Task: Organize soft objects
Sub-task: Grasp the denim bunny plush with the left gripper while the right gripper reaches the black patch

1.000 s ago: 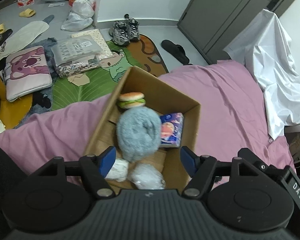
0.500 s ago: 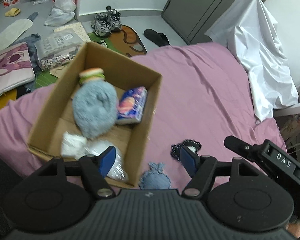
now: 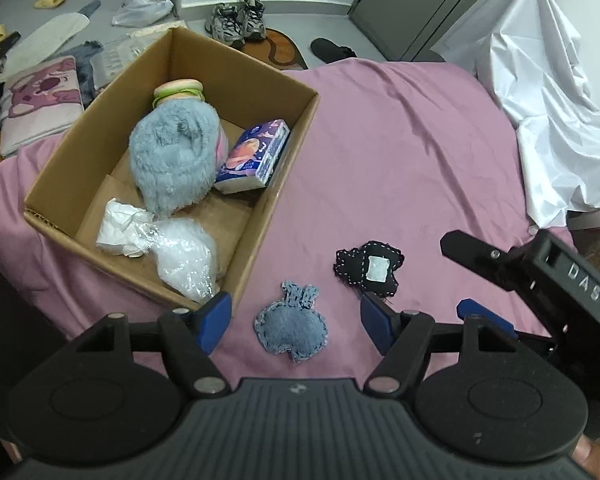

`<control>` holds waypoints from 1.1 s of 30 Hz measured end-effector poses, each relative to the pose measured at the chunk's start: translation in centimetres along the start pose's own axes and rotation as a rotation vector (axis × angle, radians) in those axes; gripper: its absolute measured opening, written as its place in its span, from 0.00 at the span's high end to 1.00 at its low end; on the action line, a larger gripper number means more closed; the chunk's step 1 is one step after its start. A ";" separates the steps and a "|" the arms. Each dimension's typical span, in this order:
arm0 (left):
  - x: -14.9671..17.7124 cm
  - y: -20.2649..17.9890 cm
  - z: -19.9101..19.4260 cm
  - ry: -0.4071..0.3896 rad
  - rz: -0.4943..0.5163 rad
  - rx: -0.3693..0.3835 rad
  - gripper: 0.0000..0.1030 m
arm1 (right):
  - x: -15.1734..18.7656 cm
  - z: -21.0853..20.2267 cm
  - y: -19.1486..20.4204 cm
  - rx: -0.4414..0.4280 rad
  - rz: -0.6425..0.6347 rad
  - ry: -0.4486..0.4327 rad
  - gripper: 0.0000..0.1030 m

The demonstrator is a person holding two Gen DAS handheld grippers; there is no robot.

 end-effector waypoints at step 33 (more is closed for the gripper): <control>2.6 -2.8 9.1 0.114 -0.004 -0.201 0.36 | -1.2 1.7 -3.7 -0.050 0.061 0.093 0.25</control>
Point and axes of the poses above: each gripper's, at about its wrist camera, not at the fingertips, and z roughly the way its jaws point, y to its left, x to its underside, the point moved 1 cm from there along z, roughly the way its jaws point, and after that the axes turned 2 degrees about y, right-handed, at the moved point
